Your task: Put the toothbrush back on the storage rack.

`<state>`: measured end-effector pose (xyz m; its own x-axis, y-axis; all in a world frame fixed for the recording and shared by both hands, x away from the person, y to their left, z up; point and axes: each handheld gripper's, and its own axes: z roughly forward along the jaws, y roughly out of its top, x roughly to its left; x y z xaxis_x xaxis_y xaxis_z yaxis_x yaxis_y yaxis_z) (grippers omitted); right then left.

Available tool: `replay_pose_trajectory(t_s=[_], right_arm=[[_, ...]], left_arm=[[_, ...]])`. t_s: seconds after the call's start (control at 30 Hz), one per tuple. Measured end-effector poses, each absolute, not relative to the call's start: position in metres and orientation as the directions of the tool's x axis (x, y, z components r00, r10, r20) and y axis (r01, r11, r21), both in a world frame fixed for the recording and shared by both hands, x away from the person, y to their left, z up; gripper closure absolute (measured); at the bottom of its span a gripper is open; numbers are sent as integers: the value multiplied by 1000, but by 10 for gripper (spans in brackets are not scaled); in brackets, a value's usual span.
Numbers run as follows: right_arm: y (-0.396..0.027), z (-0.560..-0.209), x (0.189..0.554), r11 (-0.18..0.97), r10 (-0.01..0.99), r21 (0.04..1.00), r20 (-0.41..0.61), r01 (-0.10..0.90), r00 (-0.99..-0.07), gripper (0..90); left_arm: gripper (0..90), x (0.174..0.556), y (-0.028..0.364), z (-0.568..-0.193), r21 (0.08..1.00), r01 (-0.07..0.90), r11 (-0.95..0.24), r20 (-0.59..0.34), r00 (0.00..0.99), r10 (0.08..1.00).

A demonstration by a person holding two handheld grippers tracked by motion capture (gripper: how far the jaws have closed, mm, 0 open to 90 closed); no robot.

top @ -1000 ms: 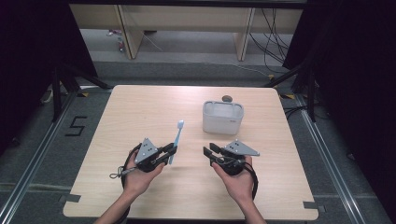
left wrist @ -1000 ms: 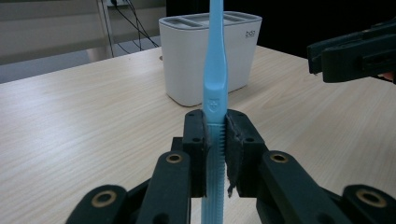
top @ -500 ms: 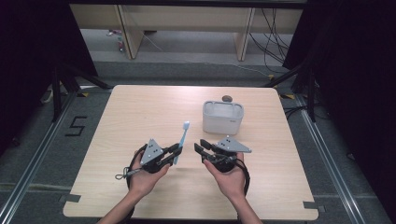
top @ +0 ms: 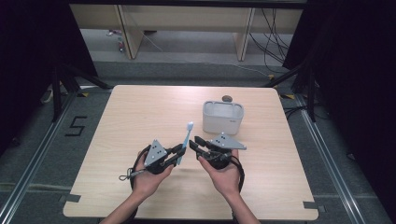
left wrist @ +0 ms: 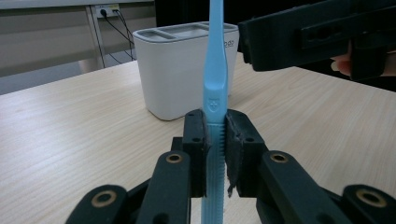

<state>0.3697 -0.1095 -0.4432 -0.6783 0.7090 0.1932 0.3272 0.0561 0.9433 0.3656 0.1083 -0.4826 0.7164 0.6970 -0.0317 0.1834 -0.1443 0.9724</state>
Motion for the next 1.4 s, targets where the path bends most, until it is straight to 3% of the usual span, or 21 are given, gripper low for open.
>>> replay_pose_trajectory(t_s=[0.97,1.4], right_arm=[[-101,-440,371,39,706,950,194,311,-681,860],[-109,-434,371,50,731,963,146,267,-666,861]], left_arm=[[777,364,94,-478,973,178,-145,-30,725,689],[606,360,103,-479,966,145,-214,43,727,685]])
